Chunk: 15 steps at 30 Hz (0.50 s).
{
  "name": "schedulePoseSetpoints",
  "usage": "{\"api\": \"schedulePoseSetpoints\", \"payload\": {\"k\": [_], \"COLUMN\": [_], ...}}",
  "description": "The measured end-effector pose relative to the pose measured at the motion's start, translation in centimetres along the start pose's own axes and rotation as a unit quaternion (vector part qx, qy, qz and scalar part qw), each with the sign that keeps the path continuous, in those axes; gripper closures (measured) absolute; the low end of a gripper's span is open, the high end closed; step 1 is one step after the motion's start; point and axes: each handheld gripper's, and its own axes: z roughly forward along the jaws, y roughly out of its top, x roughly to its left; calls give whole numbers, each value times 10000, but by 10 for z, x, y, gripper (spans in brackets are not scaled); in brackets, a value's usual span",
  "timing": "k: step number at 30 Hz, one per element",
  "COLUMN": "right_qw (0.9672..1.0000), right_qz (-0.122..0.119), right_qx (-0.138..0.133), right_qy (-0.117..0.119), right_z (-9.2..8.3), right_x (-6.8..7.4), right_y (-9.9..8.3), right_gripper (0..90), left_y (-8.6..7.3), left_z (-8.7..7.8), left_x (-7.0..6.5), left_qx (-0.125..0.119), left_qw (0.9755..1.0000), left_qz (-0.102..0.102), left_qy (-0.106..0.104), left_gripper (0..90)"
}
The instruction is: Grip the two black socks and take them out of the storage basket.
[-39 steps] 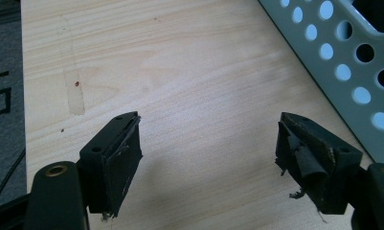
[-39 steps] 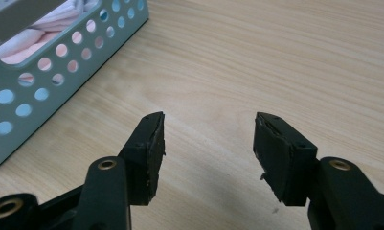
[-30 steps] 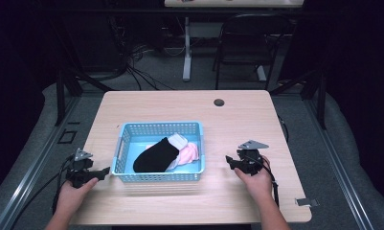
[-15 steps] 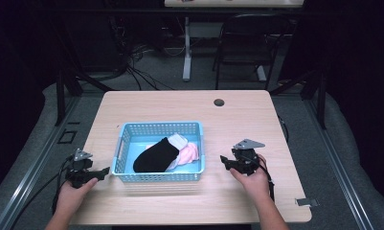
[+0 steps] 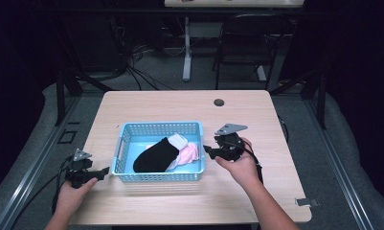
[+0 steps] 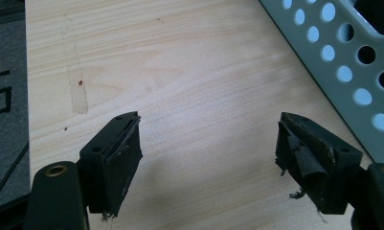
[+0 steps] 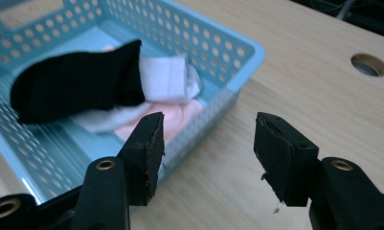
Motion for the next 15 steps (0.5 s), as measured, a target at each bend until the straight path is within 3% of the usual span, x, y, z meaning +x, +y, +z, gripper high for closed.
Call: {"api": "schedulePoseSetpoints", "payload": {"k": [3,6,7,9,12,15], "right_qw": [10000,9991,9991,9987,9986,9986], "right_qz": [45,180,180,160,-48,-80], "right_qx": [-54,-68,-68,-121,38,63], "right_qy": [65,371,371,460,532,517], "right_z": [1,6,6,9,17,21], "right_x": [2,4,4,6,12,14], "right_y": [9,22,22,27,38,42], "right_gripper": [445,483,483,484,493,492], "left_y": [0,0,0,0,0,0], "left_z": [0,0,0,0,0,0], "left_x": [0,0,0,0,0,0], "left_qx": [16,19,19,17,26,28], "left_qw": [10000,10000,10000,10000,10000,10000], "left_qz": [12,15,15,8,26,26], "left_qy": [-2,-6,-6,-2,-8,-10], "left_gripper": [237,237,237,237,237,237]}}
